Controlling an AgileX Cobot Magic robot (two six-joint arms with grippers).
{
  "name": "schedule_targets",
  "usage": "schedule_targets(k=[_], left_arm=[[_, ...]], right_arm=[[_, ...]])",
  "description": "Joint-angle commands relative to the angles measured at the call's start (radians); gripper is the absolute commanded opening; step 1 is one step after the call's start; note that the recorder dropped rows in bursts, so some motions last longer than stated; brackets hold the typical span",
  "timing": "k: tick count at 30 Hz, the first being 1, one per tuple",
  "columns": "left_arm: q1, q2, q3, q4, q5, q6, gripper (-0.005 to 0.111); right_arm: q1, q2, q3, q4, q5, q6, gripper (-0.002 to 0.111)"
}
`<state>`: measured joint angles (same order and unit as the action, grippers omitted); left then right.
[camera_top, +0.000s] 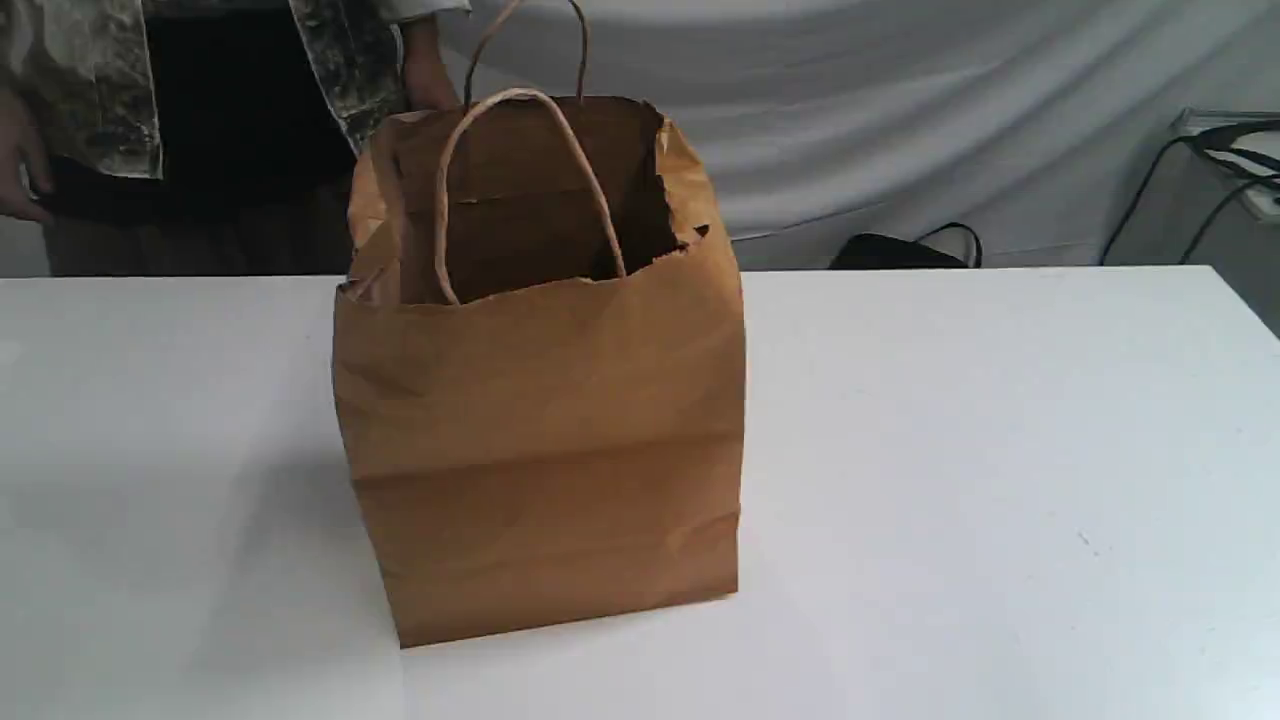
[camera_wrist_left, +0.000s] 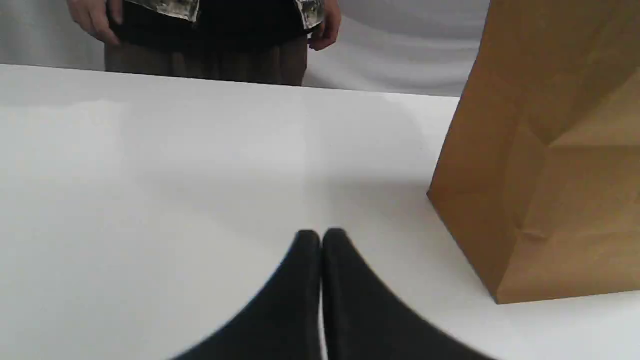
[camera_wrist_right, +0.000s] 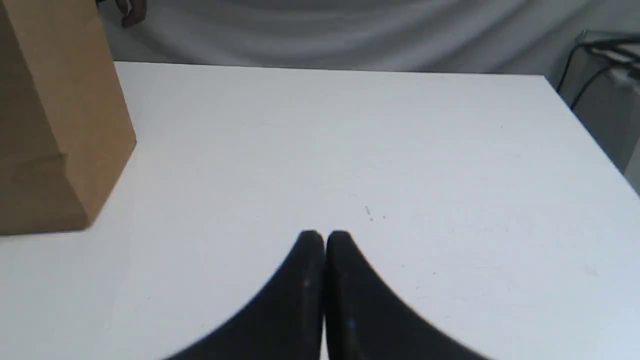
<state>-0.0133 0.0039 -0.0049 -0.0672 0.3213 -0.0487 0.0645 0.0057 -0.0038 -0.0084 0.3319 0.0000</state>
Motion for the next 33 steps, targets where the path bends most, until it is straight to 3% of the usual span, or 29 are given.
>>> schedule_targets(k=[1,5,10,33], left_arm=[[0.002,-0.004,0.005,0.002,-0.002,0.001,0.000],[0.002,-0.004,0.005,0.002,-0.002,0.001,0.000],[0.002,-0.004,0.005,0.002,-0.002,0.001,0.000],[0.002,-0.004,0.005,0.002,-0.002,0.001,0.000]], right_arm=[[-0.003,-0.006,0.004,-0.034,0.021,0.100,0.000],[-0.003,-0.006,0.004,-0.099,0.017,0.125,0.000],[-0.003,-0.006,0.004,-0.215,0.042,0.323,0.000],[-0.003,-0.006,0.004,-0.222,0.038,0.322,0.000]])
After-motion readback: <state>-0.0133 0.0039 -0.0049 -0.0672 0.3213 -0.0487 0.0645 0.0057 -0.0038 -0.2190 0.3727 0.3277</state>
